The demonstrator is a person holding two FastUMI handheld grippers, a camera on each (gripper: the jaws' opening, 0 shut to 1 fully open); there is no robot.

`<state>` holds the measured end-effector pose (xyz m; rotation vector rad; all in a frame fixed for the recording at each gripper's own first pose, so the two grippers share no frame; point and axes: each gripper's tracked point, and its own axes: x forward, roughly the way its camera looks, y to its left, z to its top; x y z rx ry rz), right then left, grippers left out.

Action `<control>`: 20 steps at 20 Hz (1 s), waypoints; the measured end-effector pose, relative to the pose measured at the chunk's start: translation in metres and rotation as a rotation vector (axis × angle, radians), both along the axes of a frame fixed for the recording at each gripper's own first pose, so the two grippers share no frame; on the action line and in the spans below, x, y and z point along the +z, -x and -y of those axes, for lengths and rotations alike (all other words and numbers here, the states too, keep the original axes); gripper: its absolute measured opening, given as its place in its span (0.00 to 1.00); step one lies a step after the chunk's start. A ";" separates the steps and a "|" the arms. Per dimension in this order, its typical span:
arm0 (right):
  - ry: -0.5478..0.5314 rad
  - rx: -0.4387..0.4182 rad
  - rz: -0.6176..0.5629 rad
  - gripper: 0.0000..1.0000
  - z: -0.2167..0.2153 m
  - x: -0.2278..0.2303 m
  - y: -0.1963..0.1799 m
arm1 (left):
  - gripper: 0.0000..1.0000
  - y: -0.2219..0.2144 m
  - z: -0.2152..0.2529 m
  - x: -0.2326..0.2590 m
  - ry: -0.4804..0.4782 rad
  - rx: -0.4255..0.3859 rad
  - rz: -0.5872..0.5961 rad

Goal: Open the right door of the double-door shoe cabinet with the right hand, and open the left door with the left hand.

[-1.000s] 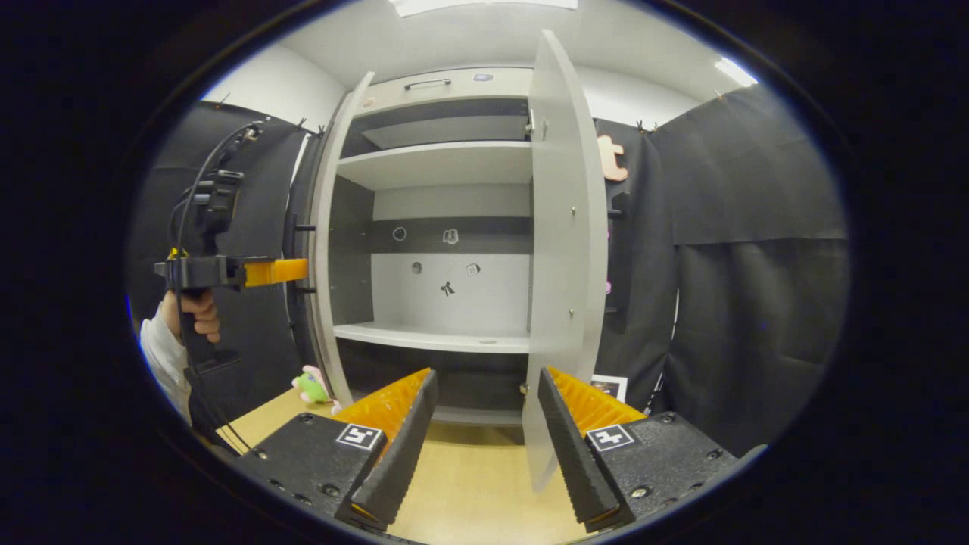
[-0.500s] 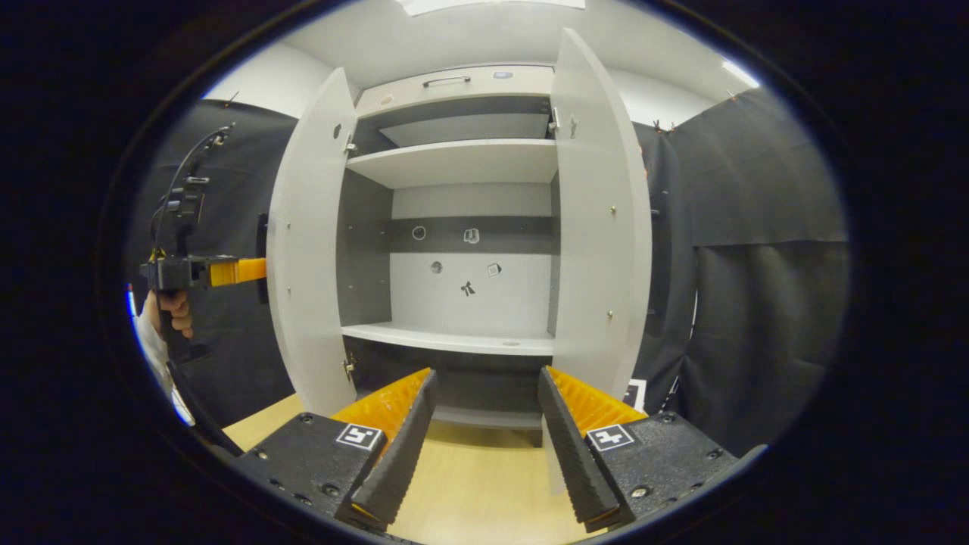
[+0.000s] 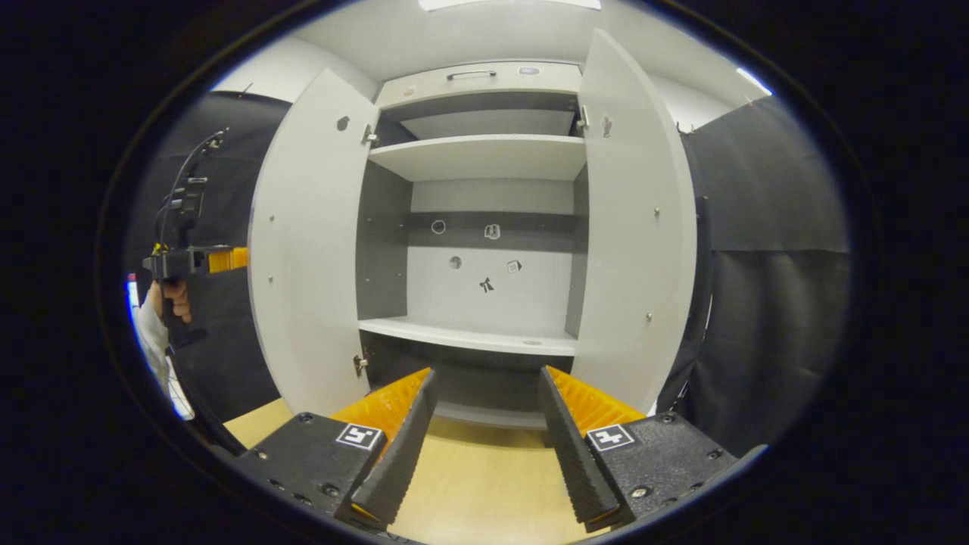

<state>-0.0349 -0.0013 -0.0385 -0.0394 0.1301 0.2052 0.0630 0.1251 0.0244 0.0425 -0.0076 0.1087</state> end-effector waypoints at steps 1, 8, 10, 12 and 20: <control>0.007 0.001 -0.003 0.84 -0.001 -0.001 0.000 | 0.00 0.000 -0.001 -0.002 -0.007 -0.014 -0.013; 0.019 -0.033 -0.010 0.84 0.004 -0.003 -0.003 | 0.00 0.047 -0.001 -0.010 0.024 -0.016 -0.032; 0.021 -0.062 -0.014 0.84 0.012 -0.008 -0.008 | 0.00 0.065 0.030 -0.013 0.075 -0.040 0.002; 0.005 -0.093 0.013 0.84 0.020 -0.006 -0.012 | 0.00 0.063 0.069 -0.021 0.116 -0.073 0.029; -0.006 -0.112 0.051 0.84 0.037 0.001 0.003 | 0.00 0.025 0.157 -0.087 0.069 -0.109 -0.063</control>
